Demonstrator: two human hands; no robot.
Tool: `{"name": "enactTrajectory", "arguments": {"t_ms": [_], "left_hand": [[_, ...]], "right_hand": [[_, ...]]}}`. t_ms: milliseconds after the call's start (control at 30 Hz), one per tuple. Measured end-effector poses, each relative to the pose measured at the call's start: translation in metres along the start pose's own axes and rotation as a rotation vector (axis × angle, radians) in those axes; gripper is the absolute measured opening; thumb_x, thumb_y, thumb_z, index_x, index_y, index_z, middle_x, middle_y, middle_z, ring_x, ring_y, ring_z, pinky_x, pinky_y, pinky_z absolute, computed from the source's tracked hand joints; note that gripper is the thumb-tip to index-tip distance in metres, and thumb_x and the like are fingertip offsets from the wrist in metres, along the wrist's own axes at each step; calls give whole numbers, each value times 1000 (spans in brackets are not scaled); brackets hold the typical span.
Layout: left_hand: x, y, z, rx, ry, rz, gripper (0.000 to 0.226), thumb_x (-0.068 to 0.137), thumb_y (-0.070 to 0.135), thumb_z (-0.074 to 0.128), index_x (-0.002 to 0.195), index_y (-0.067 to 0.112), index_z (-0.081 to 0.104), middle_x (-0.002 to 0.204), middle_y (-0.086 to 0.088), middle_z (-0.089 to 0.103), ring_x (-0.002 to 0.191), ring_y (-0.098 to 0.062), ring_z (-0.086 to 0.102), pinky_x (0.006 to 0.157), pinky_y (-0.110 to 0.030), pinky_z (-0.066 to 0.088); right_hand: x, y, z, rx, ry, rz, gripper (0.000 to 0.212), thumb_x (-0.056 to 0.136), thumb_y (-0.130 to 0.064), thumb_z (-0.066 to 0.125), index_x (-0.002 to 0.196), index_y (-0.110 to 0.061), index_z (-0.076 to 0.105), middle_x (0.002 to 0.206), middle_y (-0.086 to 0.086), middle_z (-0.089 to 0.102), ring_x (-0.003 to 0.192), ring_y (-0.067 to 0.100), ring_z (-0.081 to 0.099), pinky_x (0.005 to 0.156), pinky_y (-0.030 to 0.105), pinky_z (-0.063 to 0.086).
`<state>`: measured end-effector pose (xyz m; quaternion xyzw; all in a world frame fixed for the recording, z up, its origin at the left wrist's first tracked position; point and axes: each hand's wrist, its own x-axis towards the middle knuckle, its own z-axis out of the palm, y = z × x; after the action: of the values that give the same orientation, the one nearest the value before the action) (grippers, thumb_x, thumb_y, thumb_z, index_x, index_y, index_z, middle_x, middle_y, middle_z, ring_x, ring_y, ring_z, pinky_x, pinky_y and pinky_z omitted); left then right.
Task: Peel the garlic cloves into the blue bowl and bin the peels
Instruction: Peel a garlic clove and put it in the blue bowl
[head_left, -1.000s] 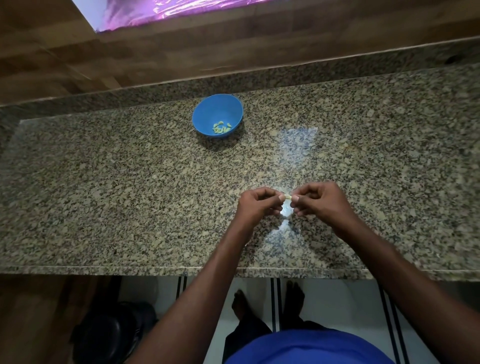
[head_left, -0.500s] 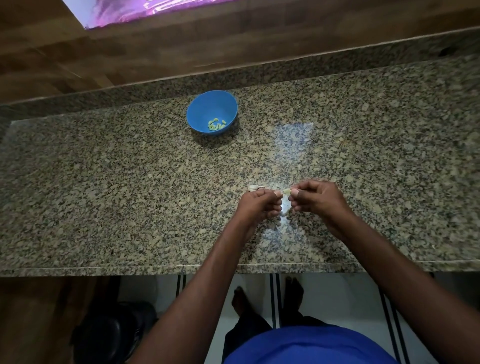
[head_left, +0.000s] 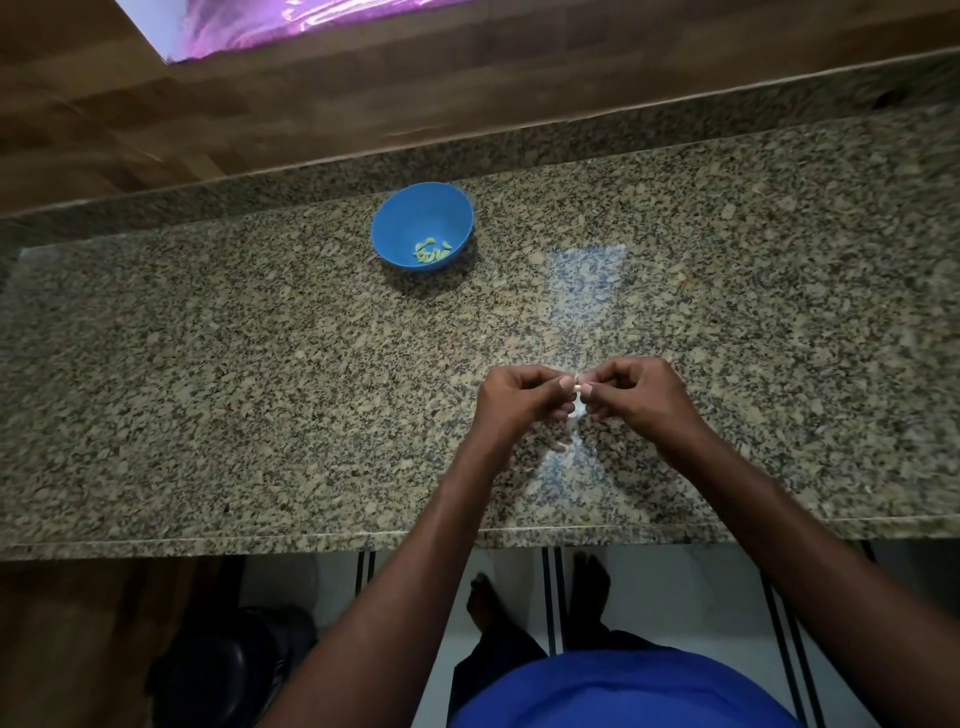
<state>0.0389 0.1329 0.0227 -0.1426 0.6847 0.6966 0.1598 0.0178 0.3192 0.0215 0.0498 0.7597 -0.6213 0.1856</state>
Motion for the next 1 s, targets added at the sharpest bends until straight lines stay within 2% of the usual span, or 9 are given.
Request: {"name": "enactTrajectory", "arguments": {"t_ms": [267, 433, 567, 633, 800, 900, 1000], "left_hand": [[-1, 3, 1, -248, 50, -151, 11, 89, 1, 75, 99, -3, 75, 90, -15, 77, 80, -22, 73, 80, -29, 63], [-2, 2, 4, -85, 132, -17, 13, 88, 6, 78, 100, 2, 77, 86, -15, 77, 76, -22, 71, 80, -38, 63], [-2, 0, 7, 11, 183, 38, 11, 88, 11, 80, 98, 6, 79, 81, -11, 78, 72, -18, 71, 71, -31, 62], [-1, 2, 7, -47, 176, -21, 12, 89, 8, 78, 99, 1, 77, 82, -14, 76, 71, -20, 70, 71, -31, 62], [-2, 9, 5, -323, 125, -245, 6, 90, -2, 72, 95, -2, 73, 84, -11, 75, 70, -15, 71, 68, -22, 61], [-2, 3, 3, -383, 114, -254, 9, 90, -4, 71, 99, -2, 72, 88, -11, 75, 75, -18, 72, 73, -24, 62], [-3, -4, -2, -224, 159, -166, 13, 87, -6, 75, 97, 2, 74, 93, -12, 75, 83, -23, 72, 81, -34, 64]], "right_hand": [[2, 4, -2, 80, -91, 15, 13, 85, -1, 79, 96, -1, 73, 86, 15, 76, 76, 21, 73, 70, 27, 59], [3, 4, -1, 171, -105, 83, 21, 89, -11, 77, 101, 6, 71, 87, 19, 76, 73, 26, 73, 67, 29, 60], [4, 3, 0, 156, -109, 113, 19, 87, -6, 78, 98, 8, 70, 83, 20, 76, 70, 27, 72, 64, 30, 61], [3, 2, 1, 159, -106, 100, 17, 87, -4, 77, 98, 7, 70, 82, 19, 76, 70, 27, 73, 65, 31, 61], [-1, -2, 3, 140, -95, 79, 12, 89, 0, 74, 98, 6, 70, 81, 18, 76, 70, 25, 74, 66, 30, 61], [-2, 0, 3, 162, -88, 84, 12, 90, 2, 72, 100, 8, 69, 82, 19, 75, 71, 26, 74, 68, 33, 62], [-3, 1, 6, 83, -20, 65, 8, 90, 2, 73, 97, 5, 70, 79, 16, 76, 70, 27, 75, 71, 37, 64]]}}
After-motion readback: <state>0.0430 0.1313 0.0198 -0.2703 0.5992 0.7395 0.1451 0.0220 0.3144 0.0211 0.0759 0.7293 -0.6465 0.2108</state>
